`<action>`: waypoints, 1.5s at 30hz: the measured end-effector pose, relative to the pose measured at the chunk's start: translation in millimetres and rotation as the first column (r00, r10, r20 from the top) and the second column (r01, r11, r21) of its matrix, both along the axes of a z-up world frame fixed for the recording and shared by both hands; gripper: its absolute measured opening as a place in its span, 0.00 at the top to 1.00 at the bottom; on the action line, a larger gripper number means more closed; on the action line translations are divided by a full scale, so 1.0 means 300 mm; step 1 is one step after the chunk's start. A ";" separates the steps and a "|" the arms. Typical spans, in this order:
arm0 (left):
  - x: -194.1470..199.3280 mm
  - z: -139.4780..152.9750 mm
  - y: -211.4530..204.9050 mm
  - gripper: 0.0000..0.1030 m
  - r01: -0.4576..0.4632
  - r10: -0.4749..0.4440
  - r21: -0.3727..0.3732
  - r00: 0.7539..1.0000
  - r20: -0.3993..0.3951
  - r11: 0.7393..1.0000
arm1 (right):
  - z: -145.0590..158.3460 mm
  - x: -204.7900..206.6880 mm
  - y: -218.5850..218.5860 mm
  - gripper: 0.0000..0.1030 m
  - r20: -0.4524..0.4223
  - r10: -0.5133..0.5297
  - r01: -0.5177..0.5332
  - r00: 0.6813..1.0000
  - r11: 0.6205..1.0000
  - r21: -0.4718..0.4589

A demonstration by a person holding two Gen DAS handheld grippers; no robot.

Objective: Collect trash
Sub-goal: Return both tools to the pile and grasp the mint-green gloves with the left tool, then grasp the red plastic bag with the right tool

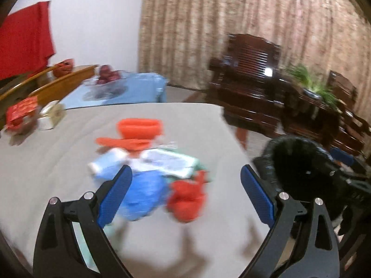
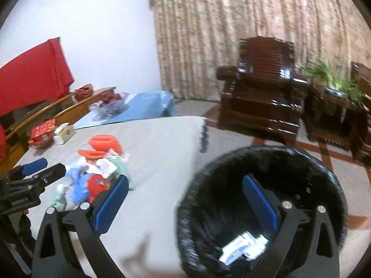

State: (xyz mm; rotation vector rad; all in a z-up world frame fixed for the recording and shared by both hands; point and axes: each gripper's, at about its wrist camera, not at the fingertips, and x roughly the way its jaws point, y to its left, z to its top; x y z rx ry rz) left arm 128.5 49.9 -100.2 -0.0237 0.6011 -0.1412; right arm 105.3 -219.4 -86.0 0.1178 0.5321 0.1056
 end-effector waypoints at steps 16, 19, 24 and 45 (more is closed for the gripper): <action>-0.007 -0.208 0.403 0.15 -0.286 0.286 0.019 0.949 -0.130 0.958 | -0.105 0.098 0.339 0.06 -0.003 0.151 -0.151 0.988 0.987 -0.051; 0.016 -0.251 0.422 0.21 -0.296 0.296 0.023 0.940 -0.168 0.955 | -0.134 0.116 0.363 0.06 -0.020 0.161 -0.162 0.987 0.985 -0.055; 0.055 -0.308 0.439 0.23 -0.293 0.289 0.014 0.933 -0.212 0.956 | -0.168 0.138 0.401 0.06 -0.044 0.177 -0.180 0.983 0.982 -0.059; 0.051 -0.338 0.463 0.75 -0.262 0.232 -0.093 0.939 -0.254 0.960 | -0.257 0.187 0.531 0.10 -0.119 0.245 -0.253 0.962 0.966 -0.058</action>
